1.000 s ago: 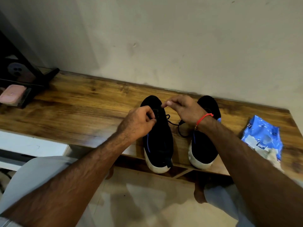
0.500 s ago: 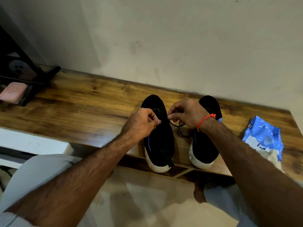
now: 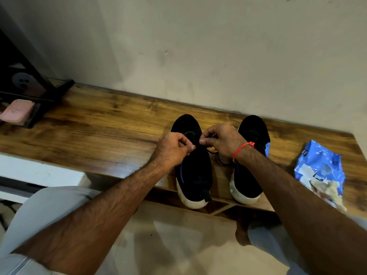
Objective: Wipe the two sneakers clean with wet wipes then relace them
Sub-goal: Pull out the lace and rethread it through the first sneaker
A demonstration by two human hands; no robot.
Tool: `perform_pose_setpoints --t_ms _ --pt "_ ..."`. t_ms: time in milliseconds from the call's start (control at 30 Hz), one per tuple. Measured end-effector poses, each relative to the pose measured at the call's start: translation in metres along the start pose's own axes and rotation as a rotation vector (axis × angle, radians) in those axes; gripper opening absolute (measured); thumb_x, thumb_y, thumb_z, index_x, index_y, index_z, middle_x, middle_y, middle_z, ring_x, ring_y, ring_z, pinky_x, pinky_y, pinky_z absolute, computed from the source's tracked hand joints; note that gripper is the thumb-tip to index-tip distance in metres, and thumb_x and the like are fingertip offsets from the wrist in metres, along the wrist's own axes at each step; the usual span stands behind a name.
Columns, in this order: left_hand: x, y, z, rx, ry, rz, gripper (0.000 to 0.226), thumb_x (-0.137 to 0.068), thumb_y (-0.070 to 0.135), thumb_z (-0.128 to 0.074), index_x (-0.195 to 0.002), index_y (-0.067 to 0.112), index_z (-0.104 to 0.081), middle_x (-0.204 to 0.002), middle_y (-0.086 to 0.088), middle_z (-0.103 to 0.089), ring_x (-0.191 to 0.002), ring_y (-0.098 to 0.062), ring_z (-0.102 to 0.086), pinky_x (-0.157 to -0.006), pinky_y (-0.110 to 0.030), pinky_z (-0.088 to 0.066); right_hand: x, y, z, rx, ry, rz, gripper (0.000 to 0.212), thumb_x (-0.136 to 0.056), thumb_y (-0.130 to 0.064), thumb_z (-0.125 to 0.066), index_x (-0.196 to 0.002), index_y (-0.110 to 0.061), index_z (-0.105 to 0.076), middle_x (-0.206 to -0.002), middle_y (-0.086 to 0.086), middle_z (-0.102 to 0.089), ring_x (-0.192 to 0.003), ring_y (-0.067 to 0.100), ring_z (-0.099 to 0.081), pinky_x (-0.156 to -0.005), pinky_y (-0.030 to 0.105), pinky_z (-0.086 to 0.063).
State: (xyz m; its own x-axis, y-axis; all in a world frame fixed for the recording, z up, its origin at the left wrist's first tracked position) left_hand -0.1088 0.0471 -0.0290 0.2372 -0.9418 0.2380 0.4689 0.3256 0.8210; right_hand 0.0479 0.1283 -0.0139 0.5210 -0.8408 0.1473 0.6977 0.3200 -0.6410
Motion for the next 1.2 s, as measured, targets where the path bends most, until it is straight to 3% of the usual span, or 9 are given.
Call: perform_pose_setpoints --t_ms 133,267,433,567,700,767,833,967,1200 --pt "-0.001 -0.002 -0.003 0.054 -0.017 0.035 0.007 -0.090 0.024 -0.076 -0.091 0.019 -0.072 -0.072 0.008 -0.068 -0.061 0.004 -0.060 -0.046 -0.005 -0.039 0.000 -0.001 -0.003 0.030 0.011 -0.019 0.005 -0.090 -0.019 -0.072 -0.089 -0.015 -0.075 -0.079 -0.012 -0.064 -0.071 -0.005 -0.055 -0.060 0.003 -0.040" --pt "0.001 -0.006 -0.007 0.095 -0.002 0.037 0.007 -0.088 0.022 -0.079 -0.090 0.017 -0.073 -0.073 0.006 -0.069 -0.069 0.000 -0.065 -0.061 -0.012 -0.051 -0.002 -0.001 -0.014 0.033 0.022 -0.011 0.005 -0.090 -0.018 -0.072 -0.085 -0.017 -0.073 -0.082 -0.009 -0.064 -0.074 -0.005 -0.052 -0.059 0.001 -0.036" --pt "0.002 -0.010 -0.012 0.135 0.030 0.028 0.008 -0.088 0.019 -0.079 -0.093 0.013 -0.076 -0.078 0.003 -0.071 -0.073 -0.004 -0.067 -0.066 -0.016 -0.053 -0.003 0.003 -0.009 -0.028 -0.030 -0.002 0.003 -0.087 -0.018 -0.074 -0.087 -0.016 -0.076 -0.085 -0.008 -0.068 -0.075 -0.003 -0.059 -0.069 0.016 -0.047" --pt "0.001 -0.009 -0.013 0.200 0.014 0.060 0.006 -0.090 0.016 -0.076 -0.095 0.012 -0.076 -0.083 -0.001 -0.072 -0.078 -0.009 -0.066 -0.076 -0.027 -0.057 -0.002 0.004 -0.003 -0.002 -0.056 0.011 0.002 -0.087 -0.019 -0.075 -0.086 -0.018 -0.075 -0.088 -0.008 -0.070 -0.076 0.001 -0.062 -0.073 0.024 -0.054" --pt "0.001 -0.010 -0.016 0.229 -0.004 0.095 0.009 -0.092 0.018 -0.074 -0.100 0.013 -0.076 -0.087 0.001 -0.072 -0.078 -0.007 -0.066 -0.061 -0.019 -0.047 -0.003 0.002 -0.001 0.114 -0.065 0.103 0.005 -0.089 -0.018 -0.073 -0.084 -0.019 -0.072 -0.091 -0.006 -0.067 -0.079 0.003 -0.060 -0.072 0.021 -0.047" --pt "0.001 -0.011 -0.018 0.251 -0.010 0.092 0.010 -0.094 0.018 -0.072 -0.102 0.015 -0.077 -0.096 0.001 -0.074 -0.087 -0.008 -0.068 -0.065 -0.020 -0.048 -0.005 0.000 -0.005 0.311 -0.059 0.188 0.005 -0.089 -0.020 -0.071 -0.084 -0.020 -0.071 -0.092 -0.004 -0.065 -0.088 0.014 -0.060 -0.078 0.031 -0.048" --pt "0.000 -0.012 -0.018 0.261 -0.012 0.092 0.009 -0.095 0.019 -0.070 -0.102 0.017 -0.076 -0.095 0.003 -0.073 -0.081 -0.004 -0.066 -0.062 -0.018 -0.046 -0.007 -0.001 -0.006 0.380 -0.077 0.233 0.005 -0.089 -0.021 -0.070 -0.084 -0.020 -0.070 -0.092 -0.003 -0.063 -0.091 0.017 -0.058 -0.080 0.035 -0.047" --pt "0.002 -0.013 -0.020 0.285 -0.010 0.106 0.008 -0.096 0.020 -0.070 -0.101 0.018 -0.075 -0.076 0.012 -0.063 -0.054 0.006 -0.052 -0.047 -0.008 -0.037 -0.006 0.004 0.000 0.137 -0.114 0.110 0.003 -0.088 -0.016 -0.073 -0.088 -0.014 -0.074 -0.089 -0.004 -0.068 -0.081 0.006 -0.058 -0.070 0.017 -0.044" --pt "0.005 -0.008 -0.019 0.286 -0.030 0.132 0.010 -0.098 0.023 -0.068 -0.105 0.019 -0.073 -0.078 0.009 -0.061 -0.058 -0.003 -0.053 -0.044 -0.016 -0.038 -0.003 0.010 0.001 -0.018 -0.099 0.005 0.008 -0.089 -0.013 -0.072 -0.096 -0.011 -0.075 -0.086 -0.004 -0.069 -0.072 -0.001 -0.059 -0.064 0.010 -0.046"
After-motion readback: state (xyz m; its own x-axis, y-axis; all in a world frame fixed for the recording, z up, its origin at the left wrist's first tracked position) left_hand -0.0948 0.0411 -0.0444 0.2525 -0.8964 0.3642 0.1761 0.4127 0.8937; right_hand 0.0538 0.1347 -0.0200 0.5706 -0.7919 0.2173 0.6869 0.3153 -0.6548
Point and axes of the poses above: each hand's wrist, its own x-axis away from the middle knuckle, its own z-axis out of the back of the hand, y = z × x, the point moved 2 cm from there along -x, towards the middle knuckle
